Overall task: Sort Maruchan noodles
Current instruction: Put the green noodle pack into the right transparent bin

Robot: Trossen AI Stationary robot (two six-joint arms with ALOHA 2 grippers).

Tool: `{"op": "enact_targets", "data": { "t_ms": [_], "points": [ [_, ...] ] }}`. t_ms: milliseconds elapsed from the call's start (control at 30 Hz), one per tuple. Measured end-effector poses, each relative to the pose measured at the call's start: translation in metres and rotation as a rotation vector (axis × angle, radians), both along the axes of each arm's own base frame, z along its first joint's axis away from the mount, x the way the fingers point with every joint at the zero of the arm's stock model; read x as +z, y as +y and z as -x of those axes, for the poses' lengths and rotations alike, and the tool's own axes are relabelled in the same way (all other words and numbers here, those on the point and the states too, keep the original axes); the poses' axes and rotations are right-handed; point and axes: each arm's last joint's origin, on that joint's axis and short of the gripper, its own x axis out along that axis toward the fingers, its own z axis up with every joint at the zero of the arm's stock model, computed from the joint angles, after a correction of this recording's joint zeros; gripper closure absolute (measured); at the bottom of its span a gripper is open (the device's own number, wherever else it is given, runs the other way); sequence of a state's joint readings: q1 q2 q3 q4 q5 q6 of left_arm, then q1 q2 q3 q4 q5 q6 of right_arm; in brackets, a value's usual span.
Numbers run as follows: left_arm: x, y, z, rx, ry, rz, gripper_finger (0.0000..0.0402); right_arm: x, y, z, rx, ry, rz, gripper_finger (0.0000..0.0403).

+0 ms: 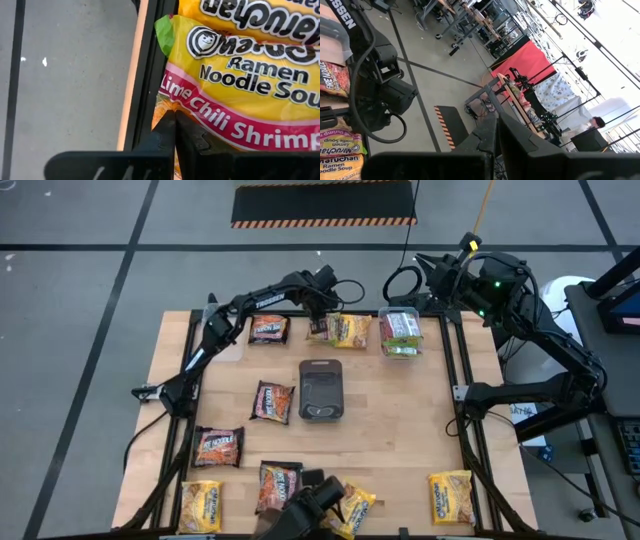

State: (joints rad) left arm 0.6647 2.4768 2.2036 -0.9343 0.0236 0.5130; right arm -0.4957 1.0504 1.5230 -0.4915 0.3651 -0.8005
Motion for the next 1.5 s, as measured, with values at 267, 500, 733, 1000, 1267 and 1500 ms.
{"op": "enact_targets", "data": {
  "t_ms": [267, 500, 733, 1000, 1267, 1500],
  "points": [
    [0.018, -0.013, -0.003, -0.004, -0.023, 0.008, 0.0400, 0.000, 0.000, 0.000, 0.000, 0.000, 0.000, 0.0387],
    [0.044, -0.021, -0.001, -0.017, -0.058, -0.005, 0.0401, 0.000, 0.000, 0.000, 0.000, 0.000, 0.000, 0.0387],
    [0.064, -0.027, 0.002, -0.023, -0.088, -0.020, 0.0401, 0.000, 0.000, 0.000, 0.000, 0.000, 0.000, 0.0387],
    [0.073, -0.039, -0.001, -0.049, -0.098, -0.016, 0.0401, 0.000, 0.000, 0.000, 0.000, -0.002, -0.002, 0.0387],
    [0.074, -0.052, -0.011, -0.086, -0.105, -0.019, 0.0401, -0.002, 0.000, 0.000, 0.000, 0.012, -0.010, 0.0387],
    [0.074, -0.057, -0.014, -0.096, -0.101, -0.026, 0.0401, -0.001, 0.000, 0.000, 0.000, 0.011, -0.009, 0.0387]
  ]
}}
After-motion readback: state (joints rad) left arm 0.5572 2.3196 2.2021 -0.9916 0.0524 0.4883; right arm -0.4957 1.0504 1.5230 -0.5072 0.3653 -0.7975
